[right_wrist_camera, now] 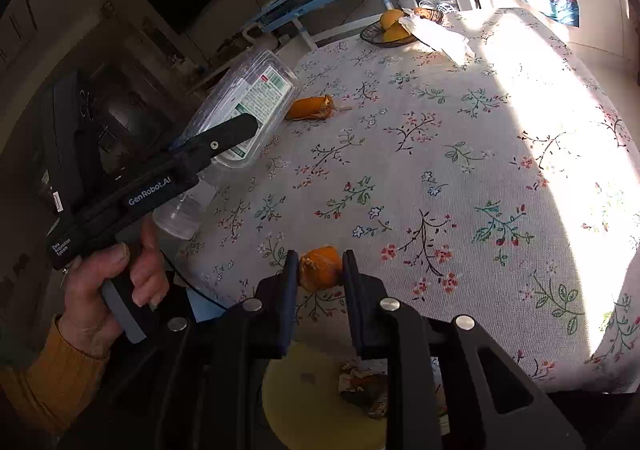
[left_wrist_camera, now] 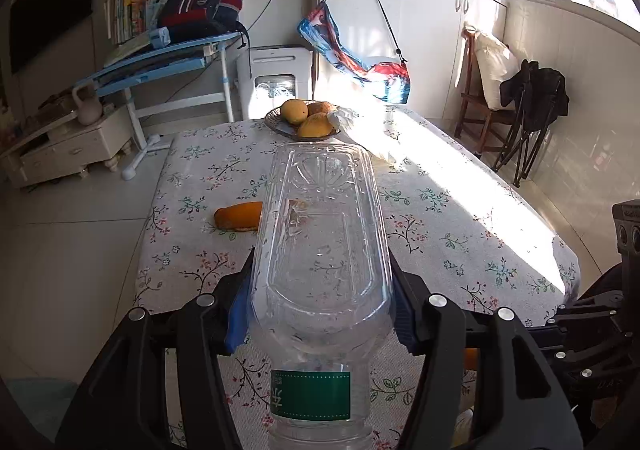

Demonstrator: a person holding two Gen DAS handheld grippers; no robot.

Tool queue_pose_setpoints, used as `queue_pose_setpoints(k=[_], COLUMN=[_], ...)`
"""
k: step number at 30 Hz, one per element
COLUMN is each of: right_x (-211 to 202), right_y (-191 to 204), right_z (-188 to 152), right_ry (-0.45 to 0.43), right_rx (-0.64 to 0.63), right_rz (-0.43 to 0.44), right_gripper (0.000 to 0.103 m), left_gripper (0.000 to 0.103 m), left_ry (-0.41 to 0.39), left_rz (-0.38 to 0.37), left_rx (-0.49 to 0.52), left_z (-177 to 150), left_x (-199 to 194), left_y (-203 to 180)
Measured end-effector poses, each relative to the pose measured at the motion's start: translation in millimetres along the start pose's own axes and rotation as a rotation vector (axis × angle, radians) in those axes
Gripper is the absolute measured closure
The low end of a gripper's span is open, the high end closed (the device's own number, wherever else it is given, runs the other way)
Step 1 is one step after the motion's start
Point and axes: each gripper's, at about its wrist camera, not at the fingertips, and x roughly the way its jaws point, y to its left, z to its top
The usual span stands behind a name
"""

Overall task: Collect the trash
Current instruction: 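Grasp the clear water bottle with the left tool while the right tool holds the peel, then open the right tool over the yellow basin while the left tool carries the bottle there and drops it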

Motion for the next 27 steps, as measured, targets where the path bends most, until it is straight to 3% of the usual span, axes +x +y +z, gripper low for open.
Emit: queue_pose_setpoints(k=[8,16,20,27], right_x=[6.1,30.4,21.6,2.1], right_y=[23.7,32.9,27.8,2.4], right_z=[-44.0,-57.3,-56.2,-43.6], right_ry=[0.076,0.126,0.074,-0.055], right_rx=[-0.049,-0.084,-0.051,0.062], right_rz=[0.017,-0.034,-0.073,-0.106], right_gripper=[0.082,0.083,0.065,0.057], left_gripper=[0.048,0.048,0.048,0.048], left_ry=[-0.002,0.016,0.042,0.160], left_rz=[-0.006,-0.024,-0.055,-0.162], left_rx=[-0.013,-0.033,-0.040,0.064], left_z=[-18.9,-45.4,-63.0,-97.0], left_x=[-18.4,-37.9,-49.1,-54.7], left_y=[0.1,5.5,4.4,-30.5])
